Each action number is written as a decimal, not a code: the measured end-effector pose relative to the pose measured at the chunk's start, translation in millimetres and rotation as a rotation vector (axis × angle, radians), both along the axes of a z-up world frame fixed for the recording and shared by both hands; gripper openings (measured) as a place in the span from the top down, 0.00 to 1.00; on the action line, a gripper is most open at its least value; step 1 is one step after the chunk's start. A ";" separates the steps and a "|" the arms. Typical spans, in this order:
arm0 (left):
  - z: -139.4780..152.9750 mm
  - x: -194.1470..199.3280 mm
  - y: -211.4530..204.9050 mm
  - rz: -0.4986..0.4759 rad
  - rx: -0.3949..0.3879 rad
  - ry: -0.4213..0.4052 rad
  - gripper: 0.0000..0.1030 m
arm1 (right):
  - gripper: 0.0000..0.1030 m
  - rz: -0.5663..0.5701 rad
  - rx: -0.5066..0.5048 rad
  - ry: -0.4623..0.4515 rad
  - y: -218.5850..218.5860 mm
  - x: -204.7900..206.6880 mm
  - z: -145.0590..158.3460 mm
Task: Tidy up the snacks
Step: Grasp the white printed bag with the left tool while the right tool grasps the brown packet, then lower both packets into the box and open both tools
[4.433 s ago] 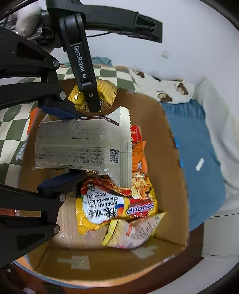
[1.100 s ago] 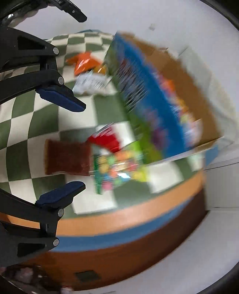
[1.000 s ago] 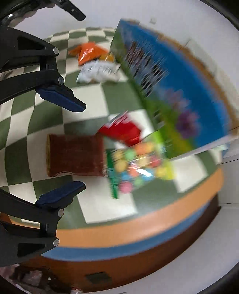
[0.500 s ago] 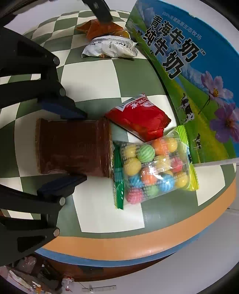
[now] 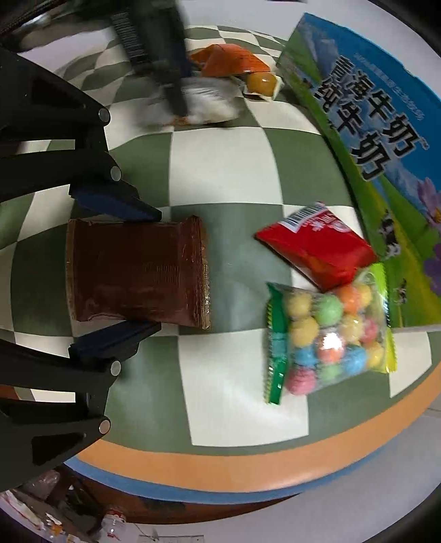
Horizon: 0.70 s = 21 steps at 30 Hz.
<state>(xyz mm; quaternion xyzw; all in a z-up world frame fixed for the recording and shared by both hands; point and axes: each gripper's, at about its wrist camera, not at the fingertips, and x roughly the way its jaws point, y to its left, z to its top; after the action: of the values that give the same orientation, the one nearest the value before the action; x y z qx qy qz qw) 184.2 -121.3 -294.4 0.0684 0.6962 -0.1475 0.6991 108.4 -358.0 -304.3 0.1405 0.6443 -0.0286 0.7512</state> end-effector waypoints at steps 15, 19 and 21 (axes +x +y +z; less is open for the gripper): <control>12.2 9.3 4.5 0.094 -0.077 -0.020 0.54 | 0.43 0.034 -0.020 -0.003 12.3 4.6 -5.4; 49.1 2.5 3.0 0.082 -0.103 -0.075 0.55 | 0.43 0.011 0.029 -0.053 12.2 3.8 18.0; 79.9 7.8 1.9 0.086 -0.145 -0.112 0.55 | 0.43 0.011 0.053 -0.098 11.2 7.3 39.0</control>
<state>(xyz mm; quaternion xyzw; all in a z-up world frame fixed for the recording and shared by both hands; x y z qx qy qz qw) 192.0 -119.3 -214.4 -0.0040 0.6458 -0.1634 0.7458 115.7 -346.7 -265.3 0.1579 0.6082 -0.0006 0.7779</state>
